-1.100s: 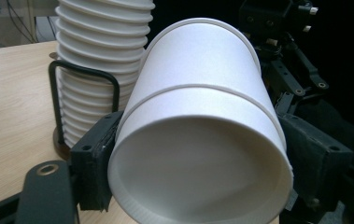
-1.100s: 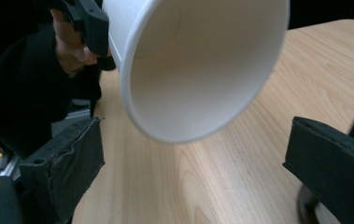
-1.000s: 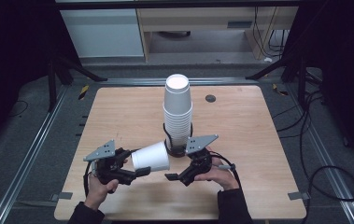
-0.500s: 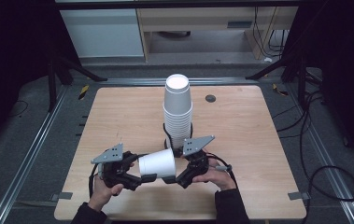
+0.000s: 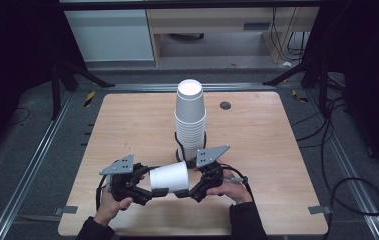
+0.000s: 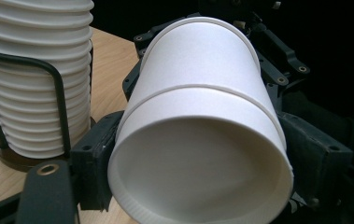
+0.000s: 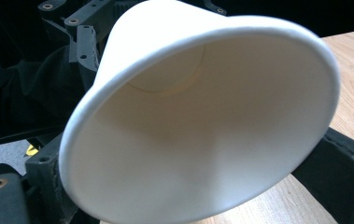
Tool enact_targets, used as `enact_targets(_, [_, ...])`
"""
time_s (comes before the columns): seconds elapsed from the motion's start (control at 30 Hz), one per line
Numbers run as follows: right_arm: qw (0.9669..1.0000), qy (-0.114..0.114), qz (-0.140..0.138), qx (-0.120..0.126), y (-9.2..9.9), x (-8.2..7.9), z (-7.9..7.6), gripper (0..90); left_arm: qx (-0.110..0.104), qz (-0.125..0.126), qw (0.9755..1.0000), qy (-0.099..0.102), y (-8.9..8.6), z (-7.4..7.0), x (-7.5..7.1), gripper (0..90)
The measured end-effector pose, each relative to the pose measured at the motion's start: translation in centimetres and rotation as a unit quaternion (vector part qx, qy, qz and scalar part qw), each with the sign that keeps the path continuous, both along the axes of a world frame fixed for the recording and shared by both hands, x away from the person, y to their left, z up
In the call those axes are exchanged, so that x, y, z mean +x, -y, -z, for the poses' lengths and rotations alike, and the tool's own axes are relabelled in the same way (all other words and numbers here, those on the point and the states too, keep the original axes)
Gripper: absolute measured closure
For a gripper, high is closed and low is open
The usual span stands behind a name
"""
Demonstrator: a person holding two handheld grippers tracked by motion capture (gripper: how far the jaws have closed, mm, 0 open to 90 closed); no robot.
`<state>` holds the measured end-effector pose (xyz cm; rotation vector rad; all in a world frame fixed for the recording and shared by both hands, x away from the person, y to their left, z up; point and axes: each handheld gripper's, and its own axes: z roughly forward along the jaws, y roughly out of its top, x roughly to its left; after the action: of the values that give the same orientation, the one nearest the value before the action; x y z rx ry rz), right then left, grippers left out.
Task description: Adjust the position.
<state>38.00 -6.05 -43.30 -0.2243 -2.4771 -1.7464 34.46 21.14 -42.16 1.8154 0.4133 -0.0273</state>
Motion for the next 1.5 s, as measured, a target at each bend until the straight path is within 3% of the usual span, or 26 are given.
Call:
enact_targets(0.83, [0.9998,-0.006,-0.016,0.011,0.1,0.0,-0.1,8.5,-0.003,0.019,0.9998,-0.007,-0.2,0.0,0.2,21.4])
enact_targets(1.1, [0.9999,-0.003,-0.011,0.003,0.6,0.0,-0.4,8.3,-0.001,-0.001,1.0,0.003,-0.5,-0.2,0.0,19.7])
enact_targets(1.2, [0.9999,0.0,-0.008,-0.008,1.1,0.2,-0.8,8.3,0.01,-0.008,0.9999,0.008,-0.8,-0.4,0.0,18.0])
enact_targets(1.3, [0.999,0.01,-0.002,-0.043,1.5,0.4,-1.4,8.2,0.037,-0.017,0.999,0.016,-1.1,-0.5,0.0,16.2])
enact_targets(1.5, [0.9918,0.033,0.004,-0.123,1.6,1.2,-3.0,8.1,0.095,-0.032,0.9947,0.024,-1.1,0.0,0.2,14.1])
